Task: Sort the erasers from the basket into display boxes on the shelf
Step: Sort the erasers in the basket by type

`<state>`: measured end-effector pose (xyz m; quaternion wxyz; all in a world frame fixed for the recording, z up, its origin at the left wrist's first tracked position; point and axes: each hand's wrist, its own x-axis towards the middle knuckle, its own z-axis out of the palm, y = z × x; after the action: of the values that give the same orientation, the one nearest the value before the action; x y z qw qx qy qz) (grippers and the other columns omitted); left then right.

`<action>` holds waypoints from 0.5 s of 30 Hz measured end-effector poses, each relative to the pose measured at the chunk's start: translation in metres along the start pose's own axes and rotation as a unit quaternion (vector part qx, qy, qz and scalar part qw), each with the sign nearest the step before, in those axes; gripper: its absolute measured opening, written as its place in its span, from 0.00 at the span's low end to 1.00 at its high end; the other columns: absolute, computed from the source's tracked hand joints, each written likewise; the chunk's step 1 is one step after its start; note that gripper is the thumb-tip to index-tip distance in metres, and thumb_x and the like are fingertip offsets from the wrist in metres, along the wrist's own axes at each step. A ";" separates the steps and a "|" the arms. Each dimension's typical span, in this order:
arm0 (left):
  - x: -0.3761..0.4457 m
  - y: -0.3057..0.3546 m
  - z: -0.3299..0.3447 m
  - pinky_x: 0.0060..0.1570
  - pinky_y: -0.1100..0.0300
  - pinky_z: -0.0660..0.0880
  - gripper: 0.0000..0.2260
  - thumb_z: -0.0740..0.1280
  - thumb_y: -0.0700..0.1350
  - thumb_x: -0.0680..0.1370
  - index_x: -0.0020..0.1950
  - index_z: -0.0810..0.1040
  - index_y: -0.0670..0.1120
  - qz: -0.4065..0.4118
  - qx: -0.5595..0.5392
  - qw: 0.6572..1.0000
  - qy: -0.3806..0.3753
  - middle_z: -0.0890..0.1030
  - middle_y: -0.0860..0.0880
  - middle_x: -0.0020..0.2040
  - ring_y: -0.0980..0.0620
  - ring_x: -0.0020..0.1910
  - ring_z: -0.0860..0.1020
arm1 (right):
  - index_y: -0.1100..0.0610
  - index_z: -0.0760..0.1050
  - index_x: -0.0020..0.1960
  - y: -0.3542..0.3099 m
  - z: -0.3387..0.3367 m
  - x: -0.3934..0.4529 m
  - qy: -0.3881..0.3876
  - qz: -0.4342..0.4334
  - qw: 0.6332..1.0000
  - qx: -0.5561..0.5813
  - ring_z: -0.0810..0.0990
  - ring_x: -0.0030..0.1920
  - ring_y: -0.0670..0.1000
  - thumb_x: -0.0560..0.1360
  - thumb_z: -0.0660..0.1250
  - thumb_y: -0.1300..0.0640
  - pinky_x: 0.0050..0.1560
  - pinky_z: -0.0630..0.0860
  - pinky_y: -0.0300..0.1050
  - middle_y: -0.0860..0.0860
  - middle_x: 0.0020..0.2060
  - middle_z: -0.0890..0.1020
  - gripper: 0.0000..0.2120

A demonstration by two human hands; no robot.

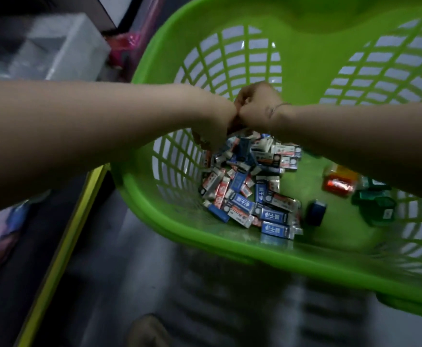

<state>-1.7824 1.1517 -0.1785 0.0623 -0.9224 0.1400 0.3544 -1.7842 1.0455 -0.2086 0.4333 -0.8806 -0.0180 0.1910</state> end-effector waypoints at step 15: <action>0.004 -0.002 -0.006 0.48 0.58 0.74 0.18 0.69 0.41 0.76 0.65 0.72 0.42 0.000 0.165 0.985 -0.045 0.77 0.48 0.50 0.49 0.48 0.75 | 0.51 0.70 0.65 0.056 -0.040 0.017 -0.068 -0.045 0.974 -0.213 0.77 0.55 0.56 0.72 0.69 0.61 0.49 0.73 0.43 0.54 0.60 0.77 0.23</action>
<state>-1.7752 1.1520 -0.1770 0.2194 -0.8827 0.1940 0.3674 -1.7614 0.9837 -0.2346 0.2416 -0.9359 -0.1274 0.2223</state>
